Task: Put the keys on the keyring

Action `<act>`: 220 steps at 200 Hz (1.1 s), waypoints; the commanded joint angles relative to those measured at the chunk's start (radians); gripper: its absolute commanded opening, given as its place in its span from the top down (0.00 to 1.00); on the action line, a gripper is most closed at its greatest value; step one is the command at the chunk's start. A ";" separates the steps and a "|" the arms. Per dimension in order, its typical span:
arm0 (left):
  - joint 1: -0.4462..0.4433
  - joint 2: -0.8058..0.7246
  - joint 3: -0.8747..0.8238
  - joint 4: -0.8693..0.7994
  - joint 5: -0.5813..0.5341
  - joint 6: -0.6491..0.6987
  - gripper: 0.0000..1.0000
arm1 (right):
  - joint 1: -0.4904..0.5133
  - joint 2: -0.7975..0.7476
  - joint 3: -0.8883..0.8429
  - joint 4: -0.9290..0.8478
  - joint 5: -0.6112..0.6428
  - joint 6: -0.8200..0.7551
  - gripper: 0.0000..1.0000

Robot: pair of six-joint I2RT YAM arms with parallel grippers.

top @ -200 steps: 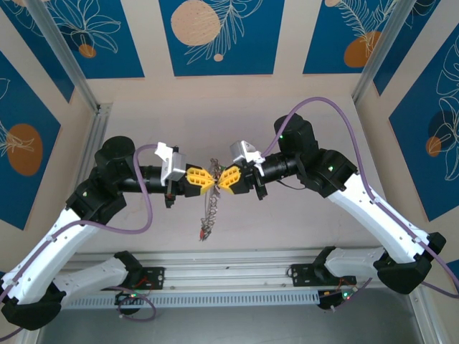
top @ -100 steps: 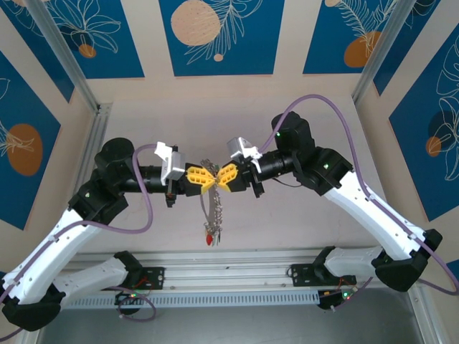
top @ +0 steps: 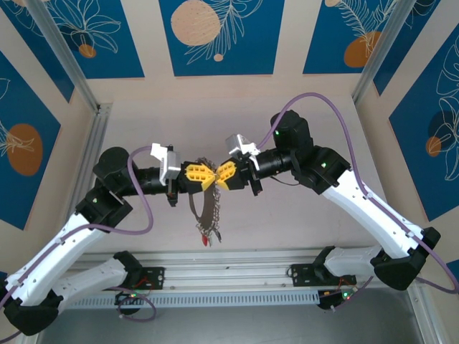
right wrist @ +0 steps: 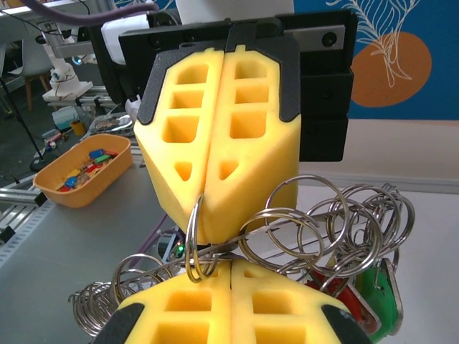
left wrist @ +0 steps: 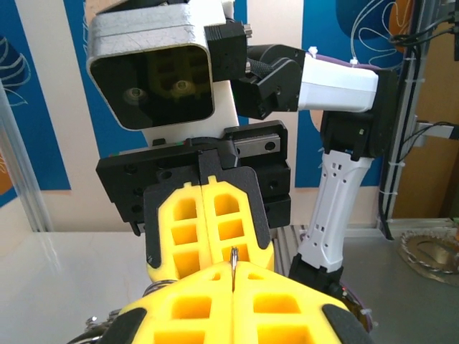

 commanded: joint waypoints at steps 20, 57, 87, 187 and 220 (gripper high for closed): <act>-0.004 0.016 -0.035 0.143 -0.072 -0.043 1.00 | 0.038 0.021 0.008 0.071 0.007 0.038 1.00; -0.004 0.021 -0.047 0.145 -0.089 -0.036 1.00 | 0.047 0.043 0.018 0.104 0.038 0.071 1.00; -0.004 0.021 -0.055 0.150 -0.092 -0.038 1.00 | 0.063 0.049 0.016 0.132 0.046 0.081 1.00; -0.001 -0.026 -0.032 0.085 -0.084 -0.013 1.00 | 0.063 -0.019 -0.021 0.033 0.205 0.014 0.83; 0.003 -0.026 -0.023 0.087 -0.059 -0.029 1.00 | 0.042 -0.091 -0.075 0.035 0.215 0.000 0.72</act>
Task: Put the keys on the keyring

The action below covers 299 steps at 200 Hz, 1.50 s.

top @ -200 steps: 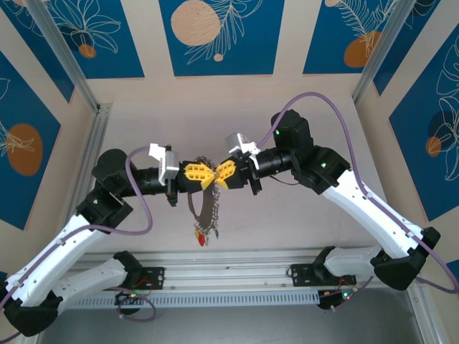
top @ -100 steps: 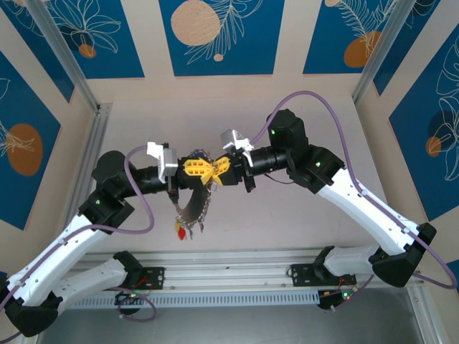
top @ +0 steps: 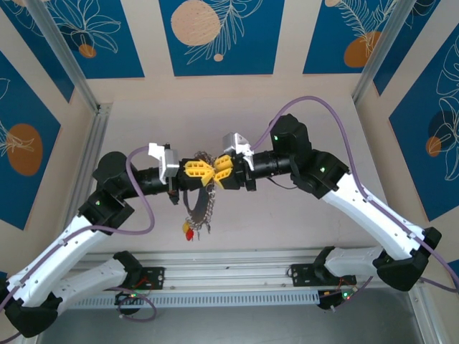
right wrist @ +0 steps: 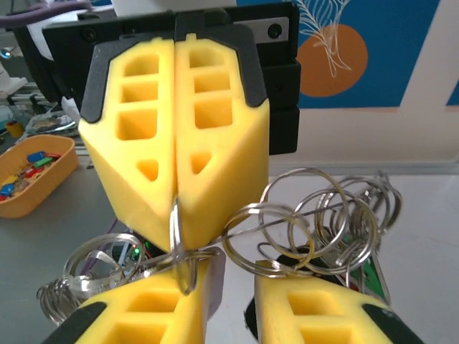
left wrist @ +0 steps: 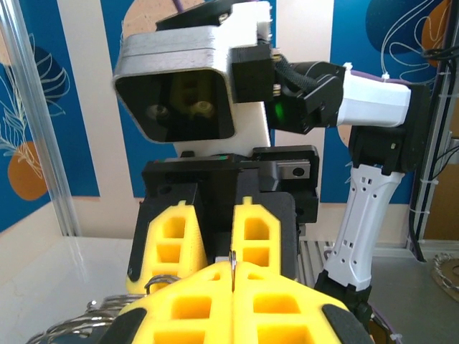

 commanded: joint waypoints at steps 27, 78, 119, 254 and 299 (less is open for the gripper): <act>0.003 0.009 0.046 0.016 0.050 -0.009 1.00 | -0.006 -0.118 -0.092 0.030 -0.078 -0.036 0.66; 0.006 0.028 0.064 0.031 0.085 -0.029 1.00 | -0.010 -0.128 -0.141 0.043 -0.104 -0.034 0.65; 0.009 0.029 0.067 0.036 0.099 -0.038 1.00 | -0.031 -0.138 -0.178 0.092 -0.070 0.003 0.68; 0.019 0.020 0.056 0.048 0.113 -0.050 1.00 | -0.047 -0.102 -0.194 0.168 -0.084 0.033 0.86; 0.028 0.013 0.055 0.032 0.106 -0.037 1.00 | -0.050 -0.131 -0.171 0.096 -0.034 -0.005 0.96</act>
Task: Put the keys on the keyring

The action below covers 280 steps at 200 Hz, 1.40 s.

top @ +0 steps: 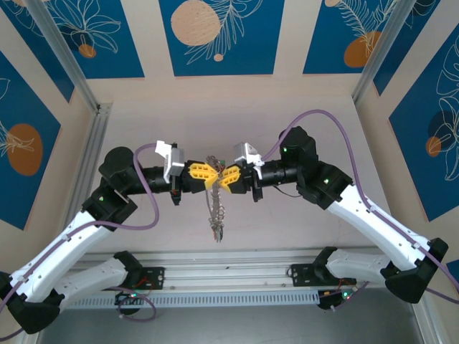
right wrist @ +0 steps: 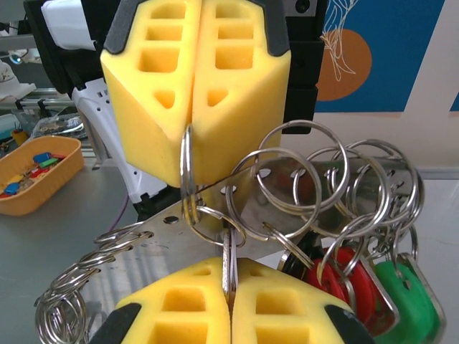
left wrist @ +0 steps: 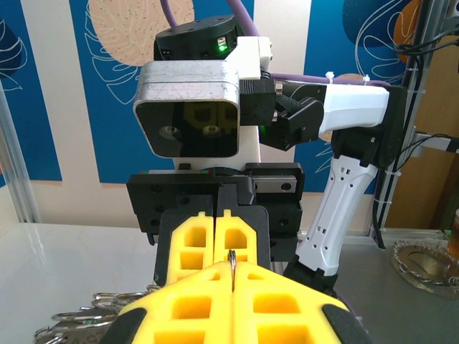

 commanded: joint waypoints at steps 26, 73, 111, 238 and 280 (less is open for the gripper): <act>0.019 -0.037 0.027 0.035 -0.009 0.017 1.00 | -0.001 -0.063 0.055 -0.145 0.131 -0.078 0.96; 0.026 -0.040 0.027 -0.003 -0.041 0.051 1.00 | 0.010 -0.106 0.100 -0.239 0.225 -0.125 0.96; 0.027 -0.034 0.026 -0.057 -0.088 0.092 1.00 | 0.026 -0.105 0.131 -0.253 0.249 -0.149 1.00; 0.027 0.013 0.000 -0.170 -0.260 0.156 0.59 | 0.040 0.207 0.497 -0.522 0.455 -0.118 1.00; 0.058 -0.036 -0.087 -0.180 -0.570 0.102 0.33 | 0.034 0.347 0.648 -0.688 0.593 -0.126 1.00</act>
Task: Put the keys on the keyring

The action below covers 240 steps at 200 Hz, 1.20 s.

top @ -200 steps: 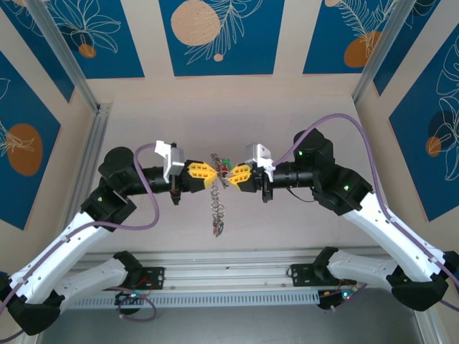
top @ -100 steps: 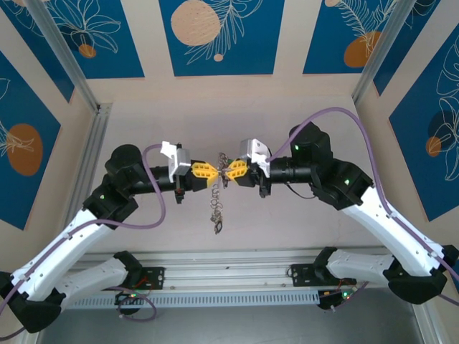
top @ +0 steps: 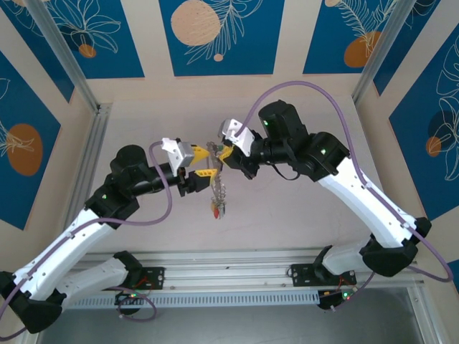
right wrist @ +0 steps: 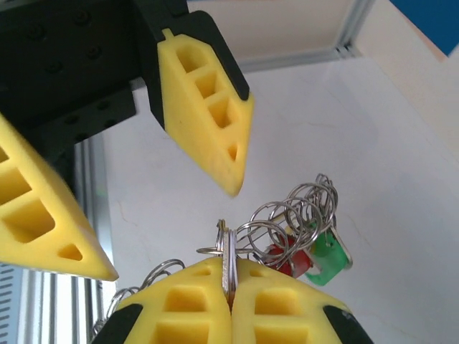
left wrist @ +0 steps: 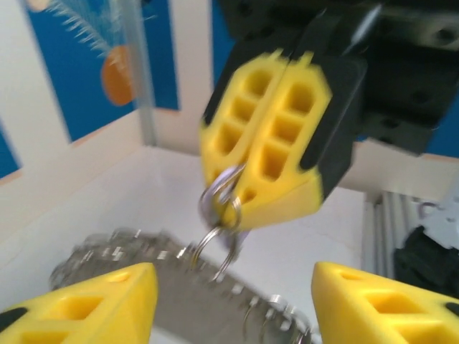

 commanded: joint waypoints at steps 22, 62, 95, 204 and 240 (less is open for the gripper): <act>0.040 -0.088 -0.092 -0.025 -0.302 -0.044 0.30 | -0.024 0.174 0.195 -0.214 0.176 0.020 1.00; 0.042 -0.160 -0.183 -0.042 -0.478 -0.074 0.30 | -0.057 0.380 0.371 -0.422 0.298 0.043 1.00; 0.042 -0.233 -0.285 0.020 -0.554 -0.096 0.31 | -0.062 0.523 0.488 -0.566 0.496 0.055 1.00; 0.043 -0.290 -0.348 0.054 -0.581 -0.134 0.29 | -0.103 0.826 0.812 -0.664 0.460 0.118 1.00; 0.043 -0.291 -0.322 -0.036 -0.683 -0.162 0.23 | -0.089 0.872 0.944 -0.601 0.264 0.140 1.00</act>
